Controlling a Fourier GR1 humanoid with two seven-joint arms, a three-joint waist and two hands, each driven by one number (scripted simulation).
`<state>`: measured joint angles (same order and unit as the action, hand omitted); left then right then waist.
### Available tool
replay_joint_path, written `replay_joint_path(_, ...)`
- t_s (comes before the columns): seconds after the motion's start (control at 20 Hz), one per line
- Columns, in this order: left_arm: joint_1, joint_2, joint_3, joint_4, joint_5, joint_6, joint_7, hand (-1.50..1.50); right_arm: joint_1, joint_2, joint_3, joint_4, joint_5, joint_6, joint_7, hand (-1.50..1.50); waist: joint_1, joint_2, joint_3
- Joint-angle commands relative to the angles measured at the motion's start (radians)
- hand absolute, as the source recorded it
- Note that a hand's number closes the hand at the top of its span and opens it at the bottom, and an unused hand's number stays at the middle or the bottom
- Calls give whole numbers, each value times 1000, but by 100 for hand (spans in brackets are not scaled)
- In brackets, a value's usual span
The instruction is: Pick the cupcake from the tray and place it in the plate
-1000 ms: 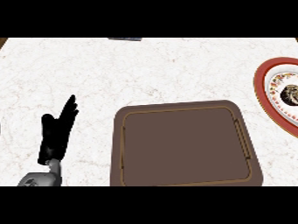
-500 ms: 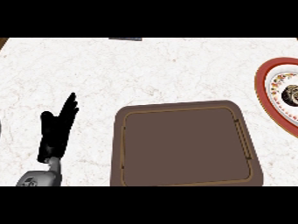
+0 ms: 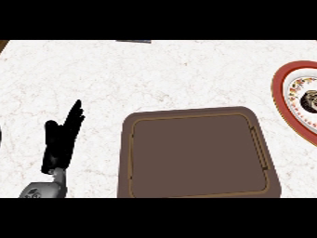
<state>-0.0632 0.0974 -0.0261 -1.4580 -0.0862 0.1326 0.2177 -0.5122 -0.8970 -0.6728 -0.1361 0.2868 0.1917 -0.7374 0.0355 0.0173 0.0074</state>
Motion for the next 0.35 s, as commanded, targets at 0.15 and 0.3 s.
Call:
replay_joint_path(0.15,55,-8,-23,-53,-1,-10,-6,0,62,19,-10,6,-9,-40,-36,-150,5,-2,1)
replay_joint_path(0.3,-21,-6,-8,2,-11,1,19,0,9,-32,2,-5,5,-50,45,-150,2,2,0)
